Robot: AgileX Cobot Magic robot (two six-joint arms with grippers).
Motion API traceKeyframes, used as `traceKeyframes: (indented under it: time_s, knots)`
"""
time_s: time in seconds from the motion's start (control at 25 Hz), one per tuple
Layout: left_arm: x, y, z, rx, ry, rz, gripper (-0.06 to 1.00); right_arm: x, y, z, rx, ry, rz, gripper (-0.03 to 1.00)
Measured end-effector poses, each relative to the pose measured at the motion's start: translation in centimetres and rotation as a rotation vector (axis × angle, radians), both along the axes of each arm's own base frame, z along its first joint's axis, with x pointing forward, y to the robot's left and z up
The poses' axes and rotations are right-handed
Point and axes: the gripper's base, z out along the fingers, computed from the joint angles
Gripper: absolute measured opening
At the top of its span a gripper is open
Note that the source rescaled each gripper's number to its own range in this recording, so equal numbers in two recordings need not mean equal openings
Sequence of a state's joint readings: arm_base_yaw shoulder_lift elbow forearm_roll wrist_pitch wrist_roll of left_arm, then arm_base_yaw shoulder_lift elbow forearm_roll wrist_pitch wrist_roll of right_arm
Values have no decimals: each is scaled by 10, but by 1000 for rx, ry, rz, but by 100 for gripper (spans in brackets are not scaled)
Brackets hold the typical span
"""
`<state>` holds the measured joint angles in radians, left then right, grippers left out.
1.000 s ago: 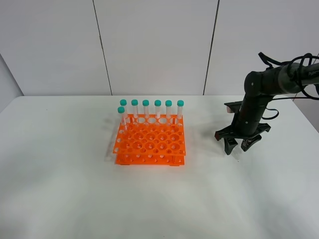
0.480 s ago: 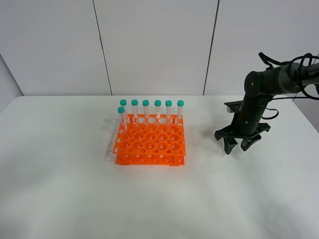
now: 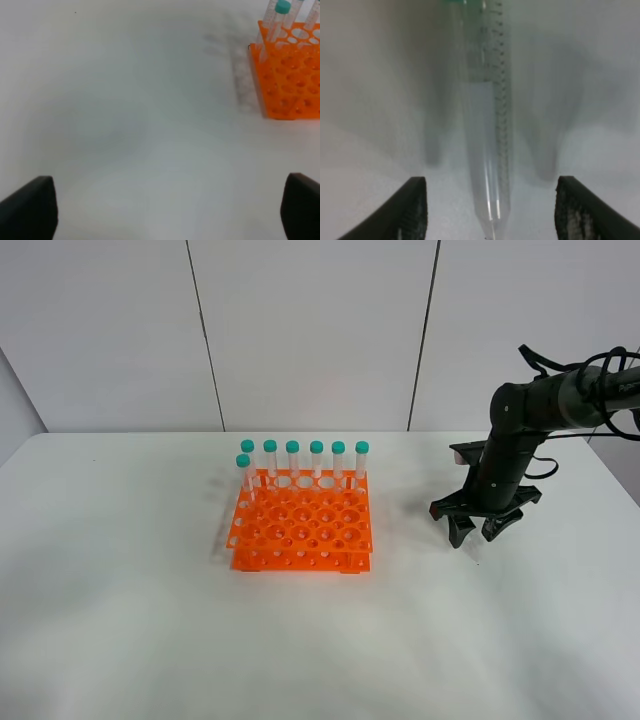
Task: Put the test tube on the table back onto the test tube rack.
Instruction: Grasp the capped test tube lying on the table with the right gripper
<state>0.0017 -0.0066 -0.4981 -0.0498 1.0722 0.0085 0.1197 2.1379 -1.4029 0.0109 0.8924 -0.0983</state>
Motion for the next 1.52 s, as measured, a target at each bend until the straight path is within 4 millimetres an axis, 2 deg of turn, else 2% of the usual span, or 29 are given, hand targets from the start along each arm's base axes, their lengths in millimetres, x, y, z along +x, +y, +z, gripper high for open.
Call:
traceKeyframes:
  time_s: [0.2, 0.44, 1.0, 1.08, 1.2, 1.36, 1.52]
  knots:
    - [0, 0, 0, 0, 0, 0, 97, 0, 0, 0, 0, -1, 0, 96]
    - [0, 0, 0, 0, 0, 0, 97, 0, 0, -9, -2, 22, -3, 96]
    - [0, 0, 0, 3, 0, 2, 97, 0, 0, -9, 0, 22, -5, 95]
    - [0, 0, 0, 3, 0, 2, 97, 0, 0, -9, 0, 23, -5, 84]
    - [0, 0, 0, 3, 0, 2, 97, -1, 0, -9, 0, 26, -5, 54]
    - [0, 0, 0, 3, 0, 2, 97, -1, 0, -9, -1, 29, -18, 1]
    - [0, 0, 0, 3, 0, 2, 97, 0, 0, -8, 0, 28, -27, 0]
